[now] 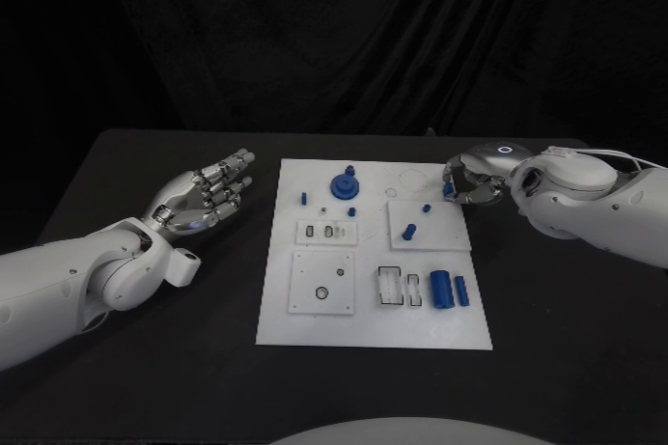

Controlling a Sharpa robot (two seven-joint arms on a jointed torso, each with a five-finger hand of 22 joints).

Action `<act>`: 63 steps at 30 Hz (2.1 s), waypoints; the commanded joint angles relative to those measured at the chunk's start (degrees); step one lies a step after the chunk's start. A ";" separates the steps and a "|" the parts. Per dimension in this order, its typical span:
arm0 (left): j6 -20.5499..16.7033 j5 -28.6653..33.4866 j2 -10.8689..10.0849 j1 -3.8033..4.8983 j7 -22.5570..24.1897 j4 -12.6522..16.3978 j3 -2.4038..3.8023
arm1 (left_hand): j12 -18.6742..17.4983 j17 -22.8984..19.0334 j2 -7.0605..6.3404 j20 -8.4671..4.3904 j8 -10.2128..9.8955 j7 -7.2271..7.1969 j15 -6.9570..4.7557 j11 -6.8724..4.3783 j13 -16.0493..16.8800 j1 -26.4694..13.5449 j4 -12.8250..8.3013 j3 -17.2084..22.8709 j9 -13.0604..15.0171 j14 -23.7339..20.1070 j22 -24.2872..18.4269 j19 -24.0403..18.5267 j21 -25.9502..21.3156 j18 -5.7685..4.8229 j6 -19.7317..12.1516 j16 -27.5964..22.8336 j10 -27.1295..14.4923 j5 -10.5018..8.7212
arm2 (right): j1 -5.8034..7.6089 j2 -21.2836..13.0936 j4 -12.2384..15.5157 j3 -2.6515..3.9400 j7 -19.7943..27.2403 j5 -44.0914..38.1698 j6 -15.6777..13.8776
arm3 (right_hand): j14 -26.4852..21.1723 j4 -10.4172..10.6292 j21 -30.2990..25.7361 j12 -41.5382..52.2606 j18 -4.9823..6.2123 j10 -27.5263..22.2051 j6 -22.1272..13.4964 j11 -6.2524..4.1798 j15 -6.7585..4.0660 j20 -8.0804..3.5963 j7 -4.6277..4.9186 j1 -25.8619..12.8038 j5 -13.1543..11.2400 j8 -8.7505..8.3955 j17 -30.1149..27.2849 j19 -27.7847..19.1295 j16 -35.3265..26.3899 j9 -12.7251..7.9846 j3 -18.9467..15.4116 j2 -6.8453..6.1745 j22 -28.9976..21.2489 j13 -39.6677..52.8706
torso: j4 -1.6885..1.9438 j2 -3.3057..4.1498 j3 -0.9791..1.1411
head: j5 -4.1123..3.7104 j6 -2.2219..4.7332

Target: Assemble the parts on the task board

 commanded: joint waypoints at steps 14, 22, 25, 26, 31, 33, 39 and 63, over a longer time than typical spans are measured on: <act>0.97 -0.06 0.14 -0.38 2.73 -0.10 0.04 | 0.26 -0.09 0.13 0.35 -0.15 0.17 0.49 0.38 0.10 -0.72 -0.51 -0.01 0.00 0.05 0.07 0.13 0.18 0.97 -0.18 -0.18 0.19 -0.17 | -0.29 0.37 -0.31 0.02 0.04 0.37 -0.69 | 6.04 -2.02 0.19 0.15 -0.45 5.97 7.06 -0.05 -0.01 0.19 -0.64 1.05 0.10 -2.56 15.09 6.04 0.17 -3.93 2.09 1.61 15.09 15.09 | -0.01 0.02 -0.01 | -0.02 0.01; 1.02 -0.06 0.13 -0.50 2.64 -0.15 0.04 | 0.26 -0.09 0.13 0.35 -0.15 0.17 0.49 0.38 0.10 -0.72 -0.51 -0.01 0.00 0.05 0.07 0.13 0.18 0.97 -0.18 -0.18 0.19 -0.17 | -0.32 0.45 -0.29 0.02 0.68 0.38 -2.60 | 6.04 -3.50 0.19 0.15 -0.45 5.97 12.16 -0.62 -0.49 -0.22 -1.42 1.39 0.06 -2.58 15.09 6.04 0.17 -4.54 2.76 2.30 15.09 15.09 | -0.01 0.01 0.00 | 0.01 -0.04; 1.07 -0.06 0.15 -0.55 2.61 -0.18 0.04 | 0.26 -0.09 0.13 0.35 -0.15 0.17 0.49 0.38 0.10 -0.72 -0.51 -0.01 0.00 0.05 0.07 0.13 0.18 0.97 -0.18 -0.18 0.19 -0.17 | -0.32 0.47 -0.24 0.02 0.93 0.38 -3.48 | 6.04 -4.11 0.19 0.15 -0.45 5.97 13.51 -0.85 -0.70 -0.40 -1.69 1.64 0.05 -2.74 15.09 6.04 0.17 -4.62 2.98 2.54 15.09 15.09 | 0.00 0.00 -0.01 | 0.06 -0.10; 1.08 -0.06 0.15 -0.57 2.60 -0.19 0.04 | 0.25 -0.10 0.22 0.37 -0.16 0.21 0.52 0.42 0.09 -0.78 -0.61 0.06 -0.01 0.03 0.07 0.13 0.18 0.97 -0.21 -0.19 0.17 -0.18 | -0.32 0.46 -0.23 0.02 1.00 0.38 -3.68 | 6.04 -4.18 0.19 0.15 -0.45 5.97 13.79 -0.88 -0.73 -0.43 -1.72 1.63 0.04 -2.75 15.09 6.04 0.17 -4.62 3.00 2.59 15.09 15.09 | 0.01 0.00 0.00 | 0.04 -0.14; 1.10 -0.06 0.11 -0.67 2.58 -0.22 0.04 | 0.25 -0.10 0.22 0.37 -0.16 0.21 0.52 0.42 0.09 -0.78 -0.61 0.06 -0.01 0.03 0.07 0.13 0.18 0.97 -0.21 -0.19 0.17 -0.18 | -0.33 0.35 -0.04 0.02 1.25 0.38 -5.06 | 6.04 -4.44 0.19 0.15 -0.45 5.97 14.58 -1.00 -0.83 -0.53 -1.87 1.68 0.04 -2.78 15.09 6.04 0.17 -4.63 3.09 2.79 15.09 15.09 | 0.02 0.01 0.00 | 0.09 -0.21; 1.13 -0.06 0.08 -0.70 2.56 -0.22 0.04 | 0.25 -0.10 0.22 0.37 -0.16 0.21 0.52 0.42 0.09 -0.78 -0.61 0.06 -0.01 0.03 0.07 0.13 0.18 0.97 -0.21 -0.19 0.17 -0.18 | -0.32 0.31 0.11 0.03 1.29 0.41 -5.64 | 6.04 -4.67 0.19 0.15 -0.45 5.97 14.99 -1.06 -0.89 -0.59 -1.91 1.79 0.05 -2.83 15.09 6.04 0.17 -4.63 3.16 2.86 15.09 15.09 | 0.01 0.00 0.00 | 0.16 -0.23; 1.11 -0.06 -0.09 -0.81 2.47 -0.18 0.04 | 0.25 -0.10 0.28 0.39 -0.16 0.23 0.53 0.43 0.09 -0.82 -0.68 0.11 0.00 0.03 0.08 0.15 0.18 0.96 -0.19 -0.19 0.17 -0.19 | -0.23 -0.11 1.87 0.08 1.35 0.51 -9.54 | 6.04 -5.31 0.19 0.15 -0.45 5.97 16.31 -1.05 -0.96 -0.71 -1.78 2.04 0.02 -2.98 15.09 6.04 0.17 -4.67 3.24 2.86 15.09 15.09 | -0.02 0.01 0.00 | 0.44 -0.05; 0.87 -0.06 -0.04 -0.86 2.41 0.60 0.05 | 0.25 -0.09 1.89 0.45 -0.11 0.64 0.55 0.31 0.09 -2.97 -1.88 -2.52 0.03 0.05 0.06 0.19 0.16 0.97 -0.21 -0.18 0.19 4.07 | -0.46 8.84 11.40 0.15 2.30 0.54 -9.81 | 6.04 -6.60 0.19 0.15 -0.45 5.97 18.05 -0.54 -0.71 -0.63 -0.98 2.22 0.00 -4.33 15.09 6.04 0.17 -5.09 3.29 2.60 15.09 15.09 | 0.13 0.01 -0.04 | 0.23 -0.23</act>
